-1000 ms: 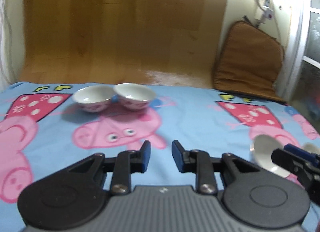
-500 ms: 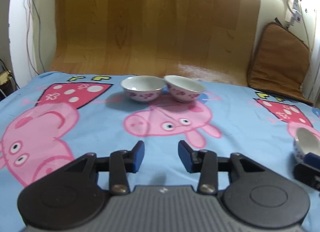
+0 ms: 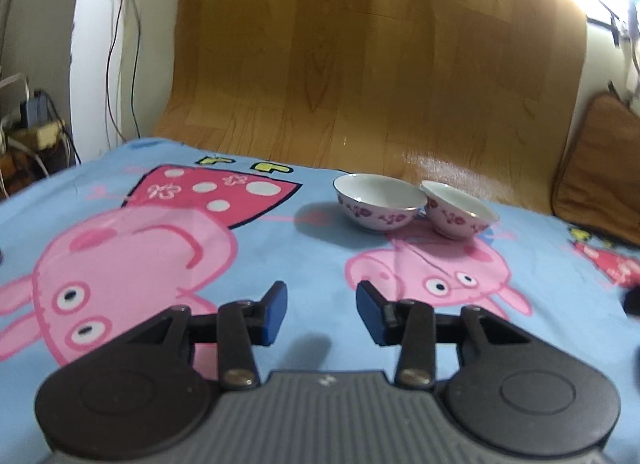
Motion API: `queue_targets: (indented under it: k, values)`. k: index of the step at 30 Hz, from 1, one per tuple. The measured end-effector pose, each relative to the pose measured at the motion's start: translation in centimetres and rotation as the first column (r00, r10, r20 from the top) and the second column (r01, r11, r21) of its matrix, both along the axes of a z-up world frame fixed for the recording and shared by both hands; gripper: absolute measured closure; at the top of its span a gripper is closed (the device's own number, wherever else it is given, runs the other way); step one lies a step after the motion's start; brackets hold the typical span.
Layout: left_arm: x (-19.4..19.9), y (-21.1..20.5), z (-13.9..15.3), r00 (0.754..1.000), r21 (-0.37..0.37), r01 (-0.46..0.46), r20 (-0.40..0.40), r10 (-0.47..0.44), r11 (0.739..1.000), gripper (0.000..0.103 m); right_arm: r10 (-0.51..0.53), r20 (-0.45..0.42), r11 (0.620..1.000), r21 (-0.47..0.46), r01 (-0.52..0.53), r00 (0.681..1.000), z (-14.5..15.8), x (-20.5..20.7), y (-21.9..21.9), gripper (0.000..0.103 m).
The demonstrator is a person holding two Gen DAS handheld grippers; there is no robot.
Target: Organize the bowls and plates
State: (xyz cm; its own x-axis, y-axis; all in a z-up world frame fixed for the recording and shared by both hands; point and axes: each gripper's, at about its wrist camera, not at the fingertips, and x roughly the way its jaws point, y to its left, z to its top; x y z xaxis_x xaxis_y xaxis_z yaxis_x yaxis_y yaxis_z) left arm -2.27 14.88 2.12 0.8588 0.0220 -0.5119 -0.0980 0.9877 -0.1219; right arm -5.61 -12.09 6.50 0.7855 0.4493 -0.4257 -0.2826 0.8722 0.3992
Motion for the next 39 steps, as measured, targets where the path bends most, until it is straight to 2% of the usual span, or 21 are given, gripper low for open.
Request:
queue_targets:
  k: [4,7,11,15,16,17,18,20,23,25,29,32,35,37,39]
  values:
    - [-0.6,0.8,0.1,0.999,-0.049,-0.012,0.034,0.013,0.999,0.065,-0.053,-0.068,0.995,0.086,0.059,0.996,1.7,6.1,-0.3,0.063]
    - [-0.9,1.2,0.2,0.998,-0.072,-0.016,0.058,0.02,0.997,0.065,-0.126,-0.128,0.985,0.106,0.14,0.984,1.9,10.7,-0.6,0.063]
    - [-1.2,1.0,0.2,0.996,-0.063,-0.009,0.087,0.015,0.998,0.065,-0.164,-0.267,0.971,0.125,0.203,0.949,0.0,16.3,-0.5,0.061]
    - [-1.5,0.6,0.4,0.994,-0.038,-0.003,0.113,0.007,0.999,0.065,-0.184,-0.35,0.968,0.098,0.232,0.918,-2.3,19.0,0.4,0.063]
    - [-1.6,0.5,0.4,0.993,-0.034,-0.002,0.119,0.006,0.999,0.065,-0.188,-0.363,0.967,0.093,0.236,0.913,-2.7,19.2,0.6,0.068]
    - [-1.7,0.5,0.5,0.992,-0.032,-0.002,0.125,0.006,0.999,0.065,-0.181,-0.379,0.967,0.1,0.234,0.908,-3.1,19.5,0.7,0.083]
    - [-1.8,0.4,0.5,0.991,-0.032,-0.003,0.13,0.007,0.999,0.065,-0.16,-0.398,0.968,0.114,0.222,0.903,-3.4,20.0,0.7,0.089]
    - [-1.9,0.5,0.5,0.991,-0.038,-0.005,0.136,0.01,0.999,0.065,-0.137,-0.415,0.968,0.135,0.21,0.899,-3.7,20.1,0.8,0.094]
    - [-1.9,0.9,0.6,0.99,-0.058,-0.012,0.138,0.02,0.998,0.065,-0.147,-0.4,0.97,0.121,0.211,0.905,-3.2,19.3,0.5,0.095]
    - [-1.9,1.2,0.5,0.991,-0.078,-0.01,0.135,0.021,0.997,0.065,-0.137,-0.409,0.967,0.142,0.211,0.902,-2.9,18.3,-0.1,0.095]
    - [-1.8,1.9,0.5,0.993,-0.129,0.023,0.118,-0.008,0.991,0.065,-0.063,-0.425,0.976,0.164,0.145,0.903,-2.2,15.4,-0.6,0.095]
    - [-1.2,2.9,0.3,0.993,-0.248,0.117,0.056,-0.107,0.962,0.065,0.012,-0.442,0.98,0.183,0.076,0.897,-2.1,12.6,-0.5,0.094]
    - [-1.7,3.8,0.5,0.988,-0.385,0.148,0.018,-0.153,0.911,0.065,0.073,-0.433,0.984,0.177,0.005,0.898,-1.7,9.6,-0.1,0.094]
    - [-2.2,3.4,0.9,0.983,-0.41,0.166,0.001,-0.182,0.897,0.065,0.104,-0.431,0.985,0.171,-0.032,0.896,-1.6,8.1,0.3,0.094]
    - [-2.4,2.3,1.2,0.976,-0.384,0.188,-0.034,-0.217,0.904,0.065,0.131,-0.428,0.984,0.162,-0.067,0.894,-1.7,6.9,0.9,0.094]
